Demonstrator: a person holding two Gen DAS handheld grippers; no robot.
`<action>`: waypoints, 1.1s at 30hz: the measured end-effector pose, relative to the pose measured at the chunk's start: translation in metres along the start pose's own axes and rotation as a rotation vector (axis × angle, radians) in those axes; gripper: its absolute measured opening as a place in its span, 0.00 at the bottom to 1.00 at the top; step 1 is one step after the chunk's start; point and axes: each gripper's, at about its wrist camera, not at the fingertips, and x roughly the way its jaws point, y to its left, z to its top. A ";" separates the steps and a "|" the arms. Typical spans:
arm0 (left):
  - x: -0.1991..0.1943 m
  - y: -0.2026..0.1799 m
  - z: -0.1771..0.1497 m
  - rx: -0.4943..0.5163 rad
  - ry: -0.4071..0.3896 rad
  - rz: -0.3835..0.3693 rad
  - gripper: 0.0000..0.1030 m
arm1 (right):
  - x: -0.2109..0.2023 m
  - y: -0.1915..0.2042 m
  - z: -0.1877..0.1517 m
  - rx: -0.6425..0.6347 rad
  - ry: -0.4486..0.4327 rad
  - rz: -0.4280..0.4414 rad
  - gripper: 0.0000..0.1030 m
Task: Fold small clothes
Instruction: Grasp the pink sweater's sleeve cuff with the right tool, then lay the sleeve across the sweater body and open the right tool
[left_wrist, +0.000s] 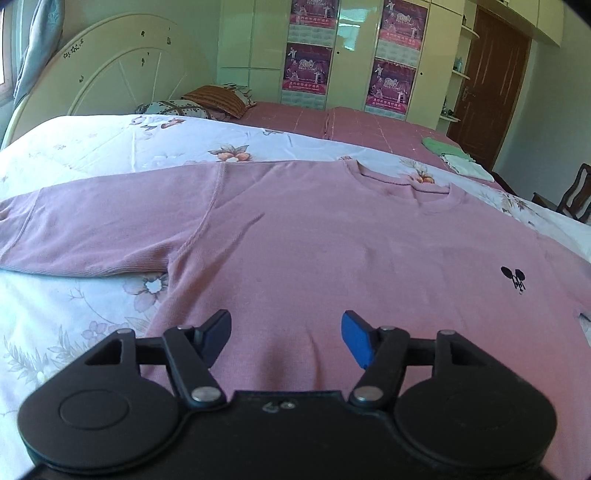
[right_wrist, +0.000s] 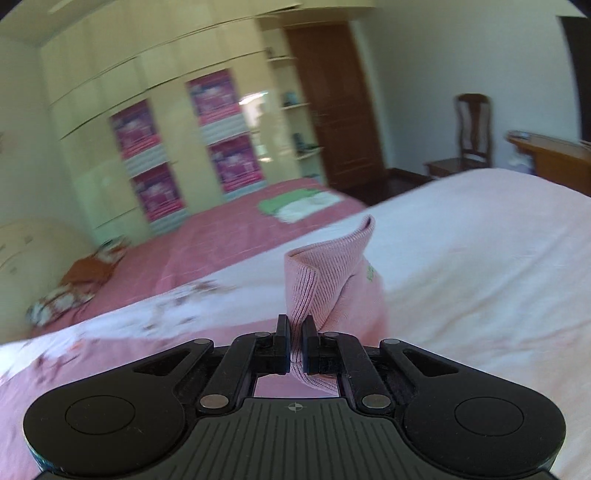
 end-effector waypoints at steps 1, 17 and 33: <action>-0.001 0.008 0.000 0.002 0.004 -0.012 0.61 | -0.002 0.024 -0.008 -0.025 0.008 0.029 0.05; 0.003 0.075 0.026 -0.016 0.013 -0.162 0.45 | 0.057 0.307 -0.161 -0.429 0.273 0.322 0.06; 0.141 -0.081 0.058 -0.109 0.242 -0.572 0.23 | -0.017 0.148 -0.097 -0.051 0.112 0.119 0.49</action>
